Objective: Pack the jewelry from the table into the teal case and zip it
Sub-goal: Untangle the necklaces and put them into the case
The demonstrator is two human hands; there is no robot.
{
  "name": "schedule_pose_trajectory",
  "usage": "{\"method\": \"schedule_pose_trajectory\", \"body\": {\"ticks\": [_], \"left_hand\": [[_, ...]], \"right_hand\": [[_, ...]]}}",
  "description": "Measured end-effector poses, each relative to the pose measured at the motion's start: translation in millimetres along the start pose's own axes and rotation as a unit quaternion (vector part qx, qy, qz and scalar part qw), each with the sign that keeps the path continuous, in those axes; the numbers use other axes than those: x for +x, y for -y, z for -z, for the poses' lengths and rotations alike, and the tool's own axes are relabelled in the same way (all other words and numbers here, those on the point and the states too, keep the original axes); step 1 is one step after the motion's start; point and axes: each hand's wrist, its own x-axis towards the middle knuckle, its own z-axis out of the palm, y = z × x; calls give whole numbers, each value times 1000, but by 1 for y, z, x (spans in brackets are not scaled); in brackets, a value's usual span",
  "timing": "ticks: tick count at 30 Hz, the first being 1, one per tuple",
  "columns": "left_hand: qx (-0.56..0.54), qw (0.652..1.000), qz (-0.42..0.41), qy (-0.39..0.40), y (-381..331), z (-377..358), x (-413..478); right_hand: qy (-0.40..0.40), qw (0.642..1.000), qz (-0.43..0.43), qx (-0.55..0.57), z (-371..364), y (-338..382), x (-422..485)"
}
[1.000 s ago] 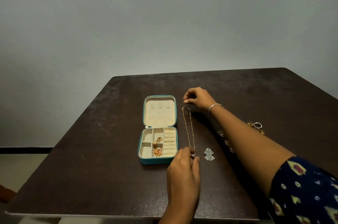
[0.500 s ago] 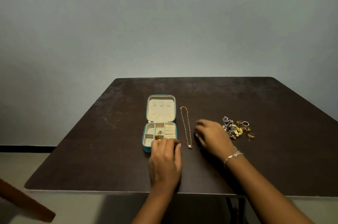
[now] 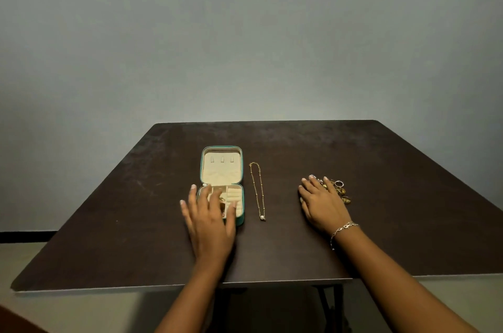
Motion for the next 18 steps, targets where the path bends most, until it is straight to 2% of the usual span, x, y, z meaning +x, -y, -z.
{"method": "schedule_pose_trajectory", "body": {"ticks": [5,9,13,18], "left_hand": [[-122,985,118,7,14,6,7],[-220,957,189,19,22,11,14],[-258,944,206,27,17,13,14],[-263,942,205,45,19,13,14]], "right_hand": [[-13,999,-11,31,-5,-27,-3],[-13,999,-34,19,-8,-48,-3],[9,998,-47,41,-2,-52,-3],[-80,979,-12,185,26,-4,14]]}}
